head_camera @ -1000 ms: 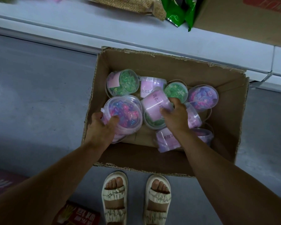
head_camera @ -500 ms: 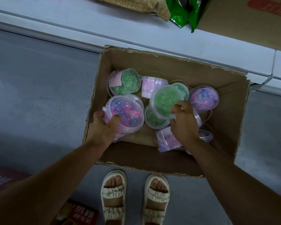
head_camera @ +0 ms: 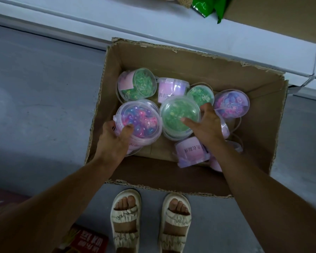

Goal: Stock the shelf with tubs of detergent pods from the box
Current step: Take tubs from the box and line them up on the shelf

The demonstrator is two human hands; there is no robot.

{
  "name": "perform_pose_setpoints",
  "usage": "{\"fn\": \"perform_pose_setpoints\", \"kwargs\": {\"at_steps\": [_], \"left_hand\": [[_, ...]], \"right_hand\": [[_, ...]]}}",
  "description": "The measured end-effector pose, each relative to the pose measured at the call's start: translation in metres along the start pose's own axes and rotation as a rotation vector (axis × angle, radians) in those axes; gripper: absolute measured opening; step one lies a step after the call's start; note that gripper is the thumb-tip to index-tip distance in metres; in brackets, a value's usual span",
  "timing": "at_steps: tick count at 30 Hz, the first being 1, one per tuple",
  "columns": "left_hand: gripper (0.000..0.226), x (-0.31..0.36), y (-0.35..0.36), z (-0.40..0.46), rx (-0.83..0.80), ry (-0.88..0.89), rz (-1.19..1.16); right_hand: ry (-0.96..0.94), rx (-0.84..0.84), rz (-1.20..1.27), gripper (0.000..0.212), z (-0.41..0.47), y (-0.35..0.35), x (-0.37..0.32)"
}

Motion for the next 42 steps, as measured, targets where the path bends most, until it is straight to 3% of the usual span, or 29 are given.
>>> {"fn": "perform_pose_setpoints", "kwargs": {"at_steps": [3, 7, 11, 14, 19, 25, 29, 37, 40, 42], "left_hand": [[0.053, -0.001, 0.000, -0.002, 0.031, -0.008, -0.010], [0.056, 0.000, -0.004, -0.003, 0.037, -0.002, -0.017], [0.078, 0.004, -0.008, -0.004, 0.014, -0.014, -0.037], [0.090, 0.015, -0.013, -0.013, 0.009, -0.003, -0.034], [0.072, 0.050, -0.021, -0.045, 0.019, 0.011, -0.088], [0.074, 0.122, -0.046, -0.103, 0.076, 0.023, -0.219], [0.036, 0.185, -0.069, -0.149, 0.130, 0.076, -0.220], [0.047, 0.342, -0.127, -0.267, 0.092, 0.223, -0.324], [0.034, 0.389, -0.147, -0.307, 0.081, 0.265, -0.374], [0.043, 0.425, -0.164, -0.338, 0.043, 0.290, -0.420]], "right_hand": [[-0.019, 0.000, 0.096, 0.042, -0.006, 0.003, -0.001], [0.037, -0.190, 0.175, 0.048, -0.004, 0.010, -0.003], [-0.003, -0.229, 0.151, 0.067, -0.008, 0.011, -0.013], [-0.010, -0.204, 0.105, 0.059, -0.015, 0.005, -0.020], [0.062, -0.142, 0.158, 0.054, -0.038, -0.031, -0.036], [0.157, -0.111, 0.399, 0.052, -0.083, -0.117, -0.079], [0.118, -0.049, 0.433, 0.032, -0.119, -0.191, -0.119], [0.025, 0.050, 0.636, 0.018, -0.217, -0.370, -0.233], [-0.036, 0.074, 0.715, 0.011, -0.253, -0.425, -0.268], [-0.066, 0.094, 0.767, 0.011, -0.285, -0.465, -0.291]]}}
Point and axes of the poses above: each hand's wrist, its own z-axis towards the middle knuckle, its own y-axis out of the palm, x = y × z, the point moved 3 cm from there along z, towards the middle knuckle, and after that the axes turned 14 degrees about -z, right-handed, at the moved point
